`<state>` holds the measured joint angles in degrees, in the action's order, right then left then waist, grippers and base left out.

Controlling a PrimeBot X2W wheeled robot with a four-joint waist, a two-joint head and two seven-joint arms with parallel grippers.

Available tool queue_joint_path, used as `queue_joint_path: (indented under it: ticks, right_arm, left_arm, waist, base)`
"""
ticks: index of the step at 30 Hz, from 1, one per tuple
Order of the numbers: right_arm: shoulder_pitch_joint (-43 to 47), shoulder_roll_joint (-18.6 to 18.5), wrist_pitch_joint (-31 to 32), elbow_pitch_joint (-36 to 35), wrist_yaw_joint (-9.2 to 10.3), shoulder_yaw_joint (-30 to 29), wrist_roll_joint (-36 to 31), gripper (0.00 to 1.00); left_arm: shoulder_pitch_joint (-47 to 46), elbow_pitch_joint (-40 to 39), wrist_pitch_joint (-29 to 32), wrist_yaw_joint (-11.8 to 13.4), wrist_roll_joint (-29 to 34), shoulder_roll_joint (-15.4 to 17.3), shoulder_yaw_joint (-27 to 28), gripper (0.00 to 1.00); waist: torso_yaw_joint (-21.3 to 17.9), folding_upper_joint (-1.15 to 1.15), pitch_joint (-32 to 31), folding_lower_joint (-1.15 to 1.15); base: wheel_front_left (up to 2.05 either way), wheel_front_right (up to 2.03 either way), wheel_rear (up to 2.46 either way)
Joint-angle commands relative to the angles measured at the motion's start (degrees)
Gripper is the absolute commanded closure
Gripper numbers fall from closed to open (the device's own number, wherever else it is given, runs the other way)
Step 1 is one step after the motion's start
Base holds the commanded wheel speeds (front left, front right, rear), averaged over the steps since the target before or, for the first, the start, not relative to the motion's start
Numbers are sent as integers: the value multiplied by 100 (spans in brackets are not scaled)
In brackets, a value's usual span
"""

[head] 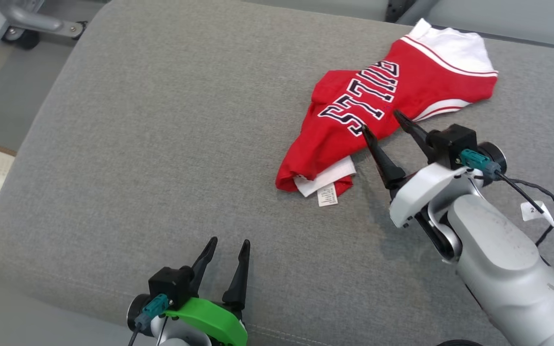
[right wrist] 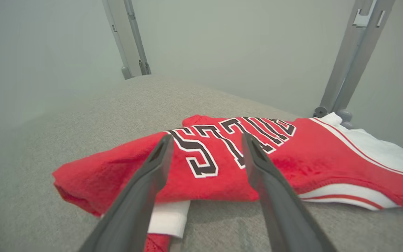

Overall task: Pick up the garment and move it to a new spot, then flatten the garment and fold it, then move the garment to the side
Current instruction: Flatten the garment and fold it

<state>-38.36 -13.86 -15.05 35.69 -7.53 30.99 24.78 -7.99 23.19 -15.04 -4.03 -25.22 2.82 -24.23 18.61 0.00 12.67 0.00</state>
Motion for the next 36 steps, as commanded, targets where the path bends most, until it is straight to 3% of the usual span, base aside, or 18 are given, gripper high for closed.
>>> queue_joint_path:
  ticks: [1, 11, 24, 36]
  right_arm:
    - [119, -11, -14, -55, 9, -33, 38, 0]
    - [881, 31, -15, -97, 8, 35, 1, 0]
    - [566, 135, -16, 464, 8, 221, 5, 0]
    - [431, 169, -15, 816, 9, 147, -157, 0]
  left_arm:
    - [-77, 19, -17, -15, 30, 17, 27, 0]
    - [63, 128, -17, -100, 178, 16, 79, 0]
    - [151, 124, -17, -85, 58, 16, -39, 0]
    - [122, 56, -17, -26, -38, 15, -73, 0]
  waist:
    - [-340, 0, -125, 0]
    - [-421, 0, -291, 0]
    - [154, 0, -216, 0]
    - [276, 0, -75, 0]
  base:
    - [0, 0, 0]
    - [0, 0, 0]
    - [0, 0, 0]
    - [0, 0, 0]
